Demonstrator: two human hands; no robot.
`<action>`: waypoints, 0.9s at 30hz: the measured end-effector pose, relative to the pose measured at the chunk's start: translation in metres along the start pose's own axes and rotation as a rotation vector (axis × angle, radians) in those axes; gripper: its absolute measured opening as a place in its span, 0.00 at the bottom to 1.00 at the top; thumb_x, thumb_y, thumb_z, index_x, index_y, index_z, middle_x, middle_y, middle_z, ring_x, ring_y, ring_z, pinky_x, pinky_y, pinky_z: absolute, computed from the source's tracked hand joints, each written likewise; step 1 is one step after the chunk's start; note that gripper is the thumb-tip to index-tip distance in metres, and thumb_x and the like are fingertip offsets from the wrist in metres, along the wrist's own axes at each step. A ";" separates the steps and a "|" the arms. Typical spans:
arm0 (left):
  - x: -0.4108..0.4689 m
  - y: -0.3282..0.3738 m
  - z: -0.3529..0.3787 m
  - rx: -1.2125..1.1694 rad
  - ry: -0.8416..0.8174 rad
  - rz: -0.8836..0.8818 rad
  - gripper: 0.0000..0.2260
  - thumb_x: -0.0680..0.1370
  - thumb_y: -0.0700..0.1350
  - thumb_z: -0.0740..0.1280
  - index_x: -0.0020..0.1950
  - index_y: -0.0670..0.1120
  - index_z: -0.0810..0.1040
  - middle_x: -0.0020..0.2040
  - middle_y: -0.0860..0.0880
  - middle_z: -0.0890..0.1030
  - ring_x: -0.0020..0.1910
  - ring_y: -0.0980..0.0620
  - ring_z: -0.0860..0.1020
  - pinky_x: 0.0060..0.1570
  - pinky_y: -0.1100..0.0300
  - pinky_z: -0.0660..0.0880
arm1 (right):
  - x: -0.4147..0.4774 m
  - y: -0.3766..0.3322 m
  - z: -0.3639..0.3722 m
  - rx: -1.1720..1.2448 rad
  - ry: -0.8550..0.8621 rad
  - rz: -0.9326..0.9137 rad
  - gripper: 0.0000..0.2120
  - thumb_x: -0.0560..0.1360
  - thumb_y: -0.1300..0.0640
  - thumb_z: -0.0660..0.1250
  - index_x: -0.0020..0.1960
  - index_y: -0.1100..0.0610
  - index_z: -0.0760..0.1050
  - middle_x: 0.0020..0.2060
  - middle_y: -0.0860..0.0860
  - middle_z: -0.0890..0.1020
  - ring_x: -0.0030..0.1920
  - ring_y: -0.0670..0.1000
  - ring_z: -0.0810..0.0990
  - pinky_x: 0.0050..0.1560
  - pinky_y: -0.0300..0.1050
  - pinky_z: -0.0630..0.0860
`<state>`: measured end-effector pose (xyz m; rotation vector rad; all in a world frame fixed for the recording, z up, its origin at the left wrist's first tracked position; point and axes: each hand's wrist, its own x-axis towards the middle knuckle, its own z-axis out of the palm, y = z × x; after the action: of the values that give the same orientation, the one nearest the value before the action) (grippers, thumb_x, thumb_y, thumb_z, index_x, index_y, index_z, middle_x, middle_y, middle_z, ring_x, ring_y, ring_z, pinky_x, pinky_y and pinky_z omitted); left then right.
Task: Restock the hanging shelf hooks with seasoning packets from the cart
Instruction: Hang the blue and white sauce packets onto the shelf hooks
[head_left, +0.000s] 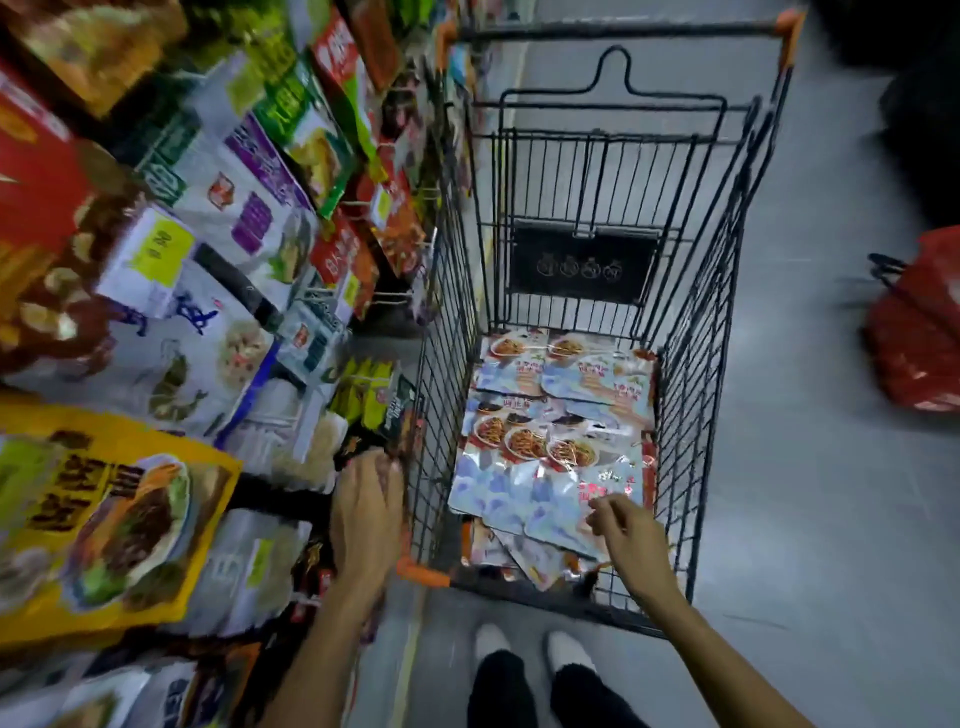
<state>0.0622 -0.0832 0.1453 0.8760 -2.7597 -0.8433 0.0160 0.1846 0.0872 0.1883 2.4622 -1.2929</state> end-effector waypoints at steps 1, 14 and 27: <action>0.015 -0.006 0.007 0.025 -0.008 0.007 0.15 0.81 0.43 0.61 0.65 0.37 0.72 0.59 0.38 0.77 0.59 0.39 0.74 0.55 0.49 0.71 | 0.010 0.008 0.009 -0.003 0.008 0.047 0.13 0.81 0.58 0.60 0.45 0.63 0.79 0.39 0.55 0.83 0.40 0.53 0.81 0.44 0.46 0.76; 0.091 -0.049 0.088 0.030 -0.147 0.088 0.16 0.83 0.44 0.57 0.67 0.37 0.70 0.53 0.36 0.79 0.53 0.37 0.77 0.45 0.54 0.67 | 0.096 0.095 0.093 -0.317 0.156 0.663 0.34 0.69 0.41 0.72 0.63 0.64 0.69 0.62 0.62 0.72 0.60 0.62 0.73 0.62 0.59 0.70; 0.090 -0.053 0.087 -0.027 -0.221 0.201 0.13 0.82 0.43 0.58 0.61 0.37 0.75 0.48 0.39 0.80 0.48 0.40 0.78 0.46 0.50 0.73 | 0.098 0.093 0.088 0.007 0.223 0.722 0.14 0.76 0.53 0.69 0.53 0.63 0.76 0.50 0.59 0.82 0.50 0.58 0.81 0.46 0.48 0.78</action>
<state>-0.0095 -0.1284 0.0396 0.5165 -2.9507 -0.9905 -0.0280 0.1621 -0.0664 1.1521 2.2079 -0.9849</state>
